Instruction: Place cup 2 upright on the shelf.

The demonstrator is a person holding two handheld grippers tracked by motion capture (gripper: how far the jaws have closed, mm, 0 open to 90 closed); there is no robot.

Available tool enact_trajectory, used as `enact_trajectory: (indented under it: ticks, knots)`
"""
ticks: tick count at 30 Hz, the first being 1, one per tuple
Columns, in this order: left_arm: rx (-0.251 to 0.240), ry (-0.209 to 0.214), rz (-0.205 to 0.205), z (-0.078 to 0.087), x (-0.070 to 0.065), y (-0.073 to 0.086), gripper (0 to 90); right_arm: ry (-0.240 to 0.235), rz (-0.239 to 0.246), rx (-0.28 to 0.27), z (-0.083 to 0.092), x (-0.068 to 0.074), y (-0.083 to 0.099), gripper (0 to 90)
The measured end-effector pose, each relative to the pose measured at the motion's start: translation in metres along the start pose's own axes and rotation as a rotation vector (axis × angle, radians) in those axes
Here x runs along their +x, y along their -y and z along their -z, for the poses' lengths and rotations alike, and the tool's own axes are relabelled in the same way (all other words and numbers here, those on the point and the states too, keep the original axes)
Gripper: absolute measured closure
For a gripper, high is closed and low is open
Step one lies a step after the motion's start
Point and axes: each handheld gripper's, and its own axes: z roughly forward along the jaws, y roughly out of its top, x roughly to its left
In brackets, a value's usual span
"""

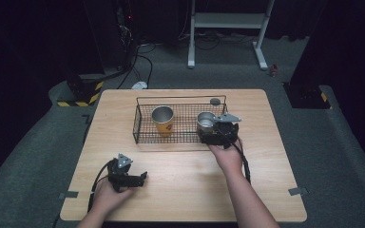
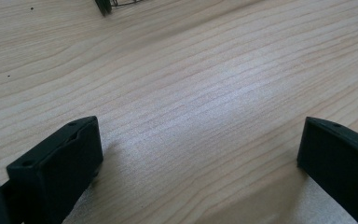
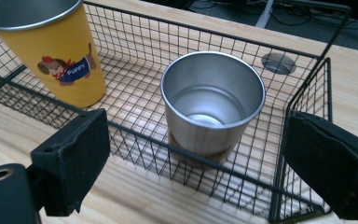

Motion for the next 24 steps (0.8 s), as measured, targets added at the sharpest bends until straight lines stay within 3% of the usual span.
enact_trajectory:
  ticks: [5,11,24]
  knots:
    - [0.0,0.0,-0.001,0.0,0.0,0.0,0.2,-0.004,-0.001,0.003,0.01,-0.002,0.015,7.8]
    - [0.0,0.0,0.0,0.0,0.0,0.0,0.2,0.009,0.031,0.012,0.023,-0.006,0.037,8.0]
    - [0.0,0.0,0.0,0.0,0.0,0.0,0.2,0.011,0.019,0.043,0.047,-0.021,0.087,8.7]
